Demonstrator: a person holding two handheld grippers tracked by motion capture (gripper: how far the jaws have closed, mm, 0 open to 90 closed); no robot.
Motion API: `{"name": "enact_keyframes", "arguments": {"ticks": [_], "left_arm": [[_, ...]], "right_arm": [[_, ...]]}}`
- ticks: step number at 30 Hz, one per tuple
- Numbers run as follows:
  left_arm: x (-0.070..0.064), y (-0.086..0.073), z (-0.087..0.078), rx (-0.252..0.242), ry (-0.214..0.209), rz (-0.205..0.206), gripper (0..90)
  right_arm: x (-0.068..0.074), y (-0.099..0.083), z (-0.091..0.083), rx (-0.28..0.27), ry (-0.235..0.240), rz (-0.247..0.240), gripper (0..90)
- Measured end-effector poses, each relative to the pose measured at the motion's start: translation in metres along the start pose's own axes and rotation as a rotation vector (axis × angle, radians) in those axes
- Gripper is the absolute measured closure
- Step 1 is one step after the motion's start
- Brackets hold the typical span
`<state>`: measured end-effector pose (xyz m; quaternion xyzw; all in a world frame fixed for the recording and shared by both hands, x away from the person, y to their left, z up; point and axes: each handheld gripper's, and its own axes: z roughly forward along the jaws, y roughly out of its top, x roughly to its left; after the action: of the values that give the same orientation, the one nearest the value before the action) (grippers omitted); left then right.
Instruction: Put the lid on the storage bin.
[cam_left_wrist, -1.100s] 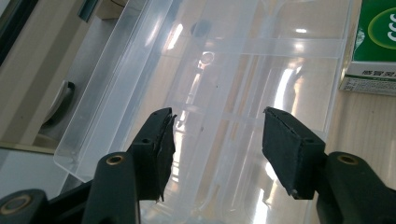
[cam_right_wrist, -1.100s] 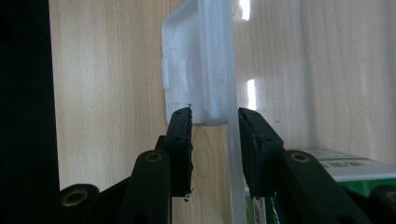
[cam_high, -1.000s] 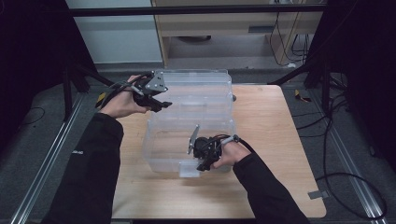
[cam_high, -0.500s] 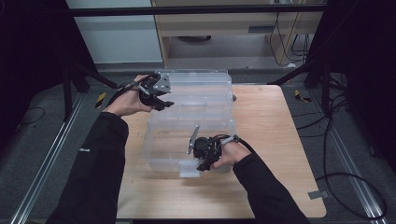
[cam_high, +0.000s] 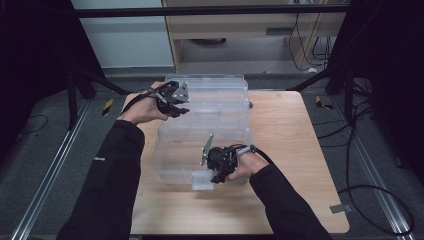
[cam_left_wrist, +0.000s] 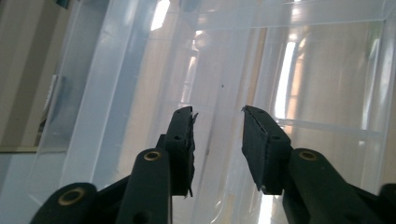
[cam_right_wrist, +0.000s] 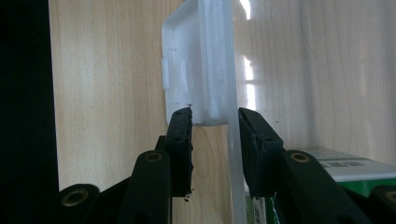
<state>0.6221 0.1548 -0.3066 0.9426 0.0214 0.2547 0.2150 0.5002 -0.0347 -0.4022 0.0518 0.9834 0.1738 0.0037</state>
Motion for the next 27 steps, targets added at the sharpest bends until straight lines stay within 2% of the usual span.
{"name": "enact_keyframes", "arguments": {"ticks": [9, 13, 15, 21, 27], "left_arm": [[0.002, 0.002, 0.007, 0.018, -0.017, 0.007, 75.3], [0.002, 0.004, 0.008, 0.037, -0.017, 0.017, 75.5], [0.002, 0.005, 0.011, 0.067, -0.016, 0.027, 74.6], [0.001, 0.006, 0.014, 0.067, -0.016, 0.035, 74.4], [0.002, 0.006, 0.011, 0.067, -0.03, 0.061, 79.3]], "right_arm": [[0.001, 0.0, 0.0, 0.001, -0.002, 0.004, 67.0], [0.001, 0.0, 0.0, 0.001, -0.001, 0.009, 67.0], [0.001, 0.001, 0.0, 0.001, -0.001, 0.009, 67.0], [0.001, 0.0, 0.0, 0.0, -0.007, 0.004, 67.0], [0.001, 0.001, 0.0, 0.0, -0.007, 0.007, 67.0]]}}
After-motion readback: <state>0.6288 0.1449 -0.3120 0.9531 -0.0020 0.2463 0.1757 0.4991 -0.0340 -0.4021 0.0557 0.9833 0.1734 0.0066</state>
